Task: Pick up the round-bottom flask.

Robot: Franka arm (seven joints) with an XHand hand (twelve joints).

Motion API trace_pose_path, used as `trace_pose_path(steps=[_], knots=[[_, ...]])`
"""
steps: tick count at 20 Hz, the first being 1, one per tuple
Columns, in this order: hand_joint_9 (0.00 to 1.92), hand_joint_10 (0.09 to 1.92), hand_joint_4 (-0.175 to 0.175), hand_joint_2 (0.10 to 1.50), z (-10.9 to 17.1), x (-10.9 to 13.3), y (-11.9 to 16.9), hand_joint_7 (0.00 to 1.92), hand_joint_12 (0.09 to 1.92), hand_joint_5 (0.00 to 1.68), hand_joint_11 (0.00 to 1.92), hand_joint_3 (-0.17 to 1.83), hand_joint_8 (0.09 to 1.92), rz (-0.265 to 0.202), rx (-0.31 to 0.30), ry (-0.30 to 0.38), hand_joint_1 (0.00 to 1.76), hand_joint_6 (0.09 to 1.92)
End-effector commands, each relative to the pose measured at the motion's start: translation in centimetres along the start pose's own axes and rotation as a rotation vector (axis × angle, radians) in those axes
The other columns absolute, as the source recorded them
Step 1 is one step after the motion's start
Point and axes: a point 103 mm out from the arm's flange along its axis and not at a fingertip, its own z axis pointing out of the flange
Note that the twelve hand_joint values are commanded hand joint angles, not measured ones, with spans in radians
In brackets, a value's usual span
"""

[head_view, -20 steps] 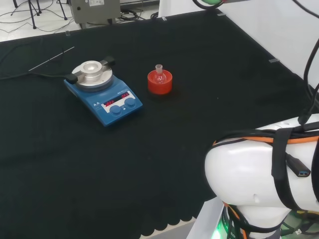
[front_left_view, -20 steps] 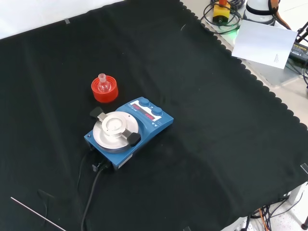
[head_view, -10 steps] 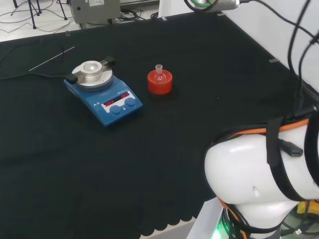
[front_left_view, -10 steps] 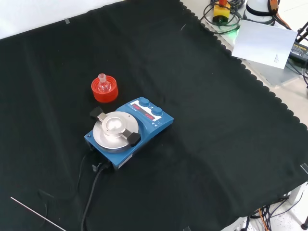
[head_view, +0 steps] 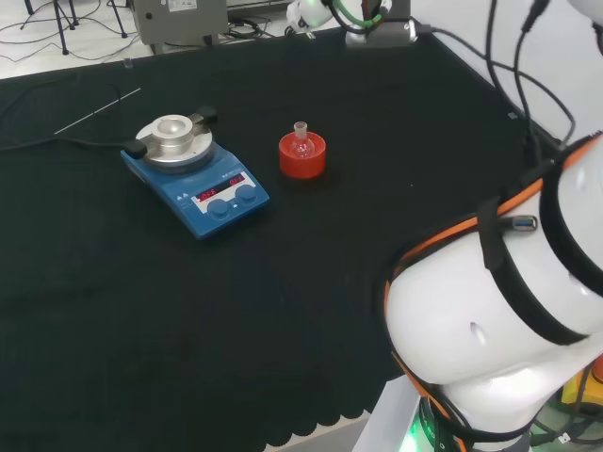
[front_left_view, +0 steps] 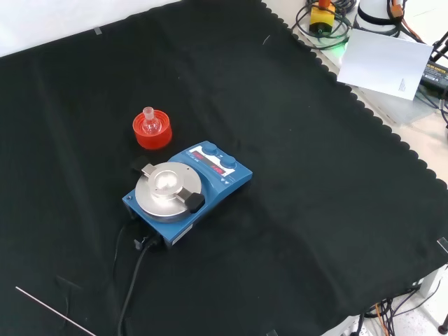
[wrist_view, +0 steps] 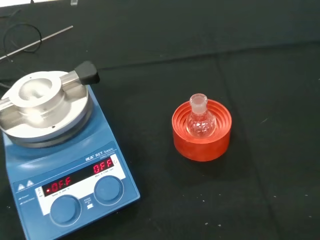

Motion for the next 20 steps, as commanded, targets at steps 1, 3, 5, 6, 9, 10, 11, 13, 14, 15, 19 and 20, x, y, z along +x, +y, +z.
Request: trace_pose_path(steps=[1, 3, 5, 6, 9, 10, 11, 13, 14, 15, 19, 20], knots=[[0.32, 0.64, -0.013, 1.0, 3.8, -2.2, 8.2, 0.17, 1.36, 0.4, 0.02, 0.31, 0.52, -0.018, -0.041, 0.07, 0.57, 0.09], [0.33, 0.63, -0.014, 0.97, 4.9, -2.5, 9.2, 0.18, 1.36, 0.41, 0.02, 0.35, 0.53, -0.018, -0.03, 0.082, 0.57, 0.09], [0.34, 0.63, -0.015, 0.95, 6.0, -2.8, 10.0, 0.18, 1.36, 0.42, 0.03, 0.38, 0.54, -0.013, -0.018, 0.099, 0.57, 0.09], [0.34, 0.63, -0.015, 0.93, 6.6, -2.9, 10.5, 0.18, 1.36, 0.43, 0.03, 0.39, 0.54, -0.011, -0.014, 0.111, 0.57, 0.09], [0.35, 0.63, -0.017, 0.91, 8.1, -3.3, 11.4, 0.18, 1.36, 0.44, 0.03, 0.4, 0.54, -0.017, -0.009, 0.12, 0.59, 0.09], [0.35, 0.63, -0.018, 0.9, 8.6, -3.4, 11.8, 0.18, 1.36, 0.44, 0.03, 0.4, 0.54, -0.02, -0.008, 0.122, 0.6, 0.09], [0.35, 0.64, -0.018, 0.89, 9.0, -3.5, 12.1, 0.18, 1.36, 0.44, 0.03, 0.4, 0.54, -0.033, -0.012, 0.116, 0.61, 0.09], [0.35, 0.64, -0.019, 0.85, 9.8, -3.6, 12.6, 0.18, 1.36, 0.45, 0.03, 0.4, 0.54, -0.043, -0.023, 0.099, 0.66, 0.09], [0.35, 0.63, -0.019, 0.82, 10.1, -3.6, 12.9, 0.18, 1.36, 0.45, 0.03, 0.42, 0.54, -0.043, -0.019, 0.099, 0.69, 0.09], [0.35, 0.63, -0.019, 0.8, 10.5, -3.6, 13.1, 0.18, 1.36, 0.46, 0.02, 0.44, 0.54, -0.044, -0.018, 0.101, 0.71, 0.09], [0.36, 0.63, -0.019, 0.74, 12.2, -3.8, 14.1, 0.19, 1.36, 0.5, 0.02, 0.51, 0.55, -0.042, -0.006, 0.125, 0.75, 0.09], [0.36, 0.63, -0.019, 0.73, 12.7, -3.8, 14.4, 0.19, 1.36, 0.5, 0.02, 0.52, 0.55, -0.041, 0.004, 0.127, 0.76, 0.09]])
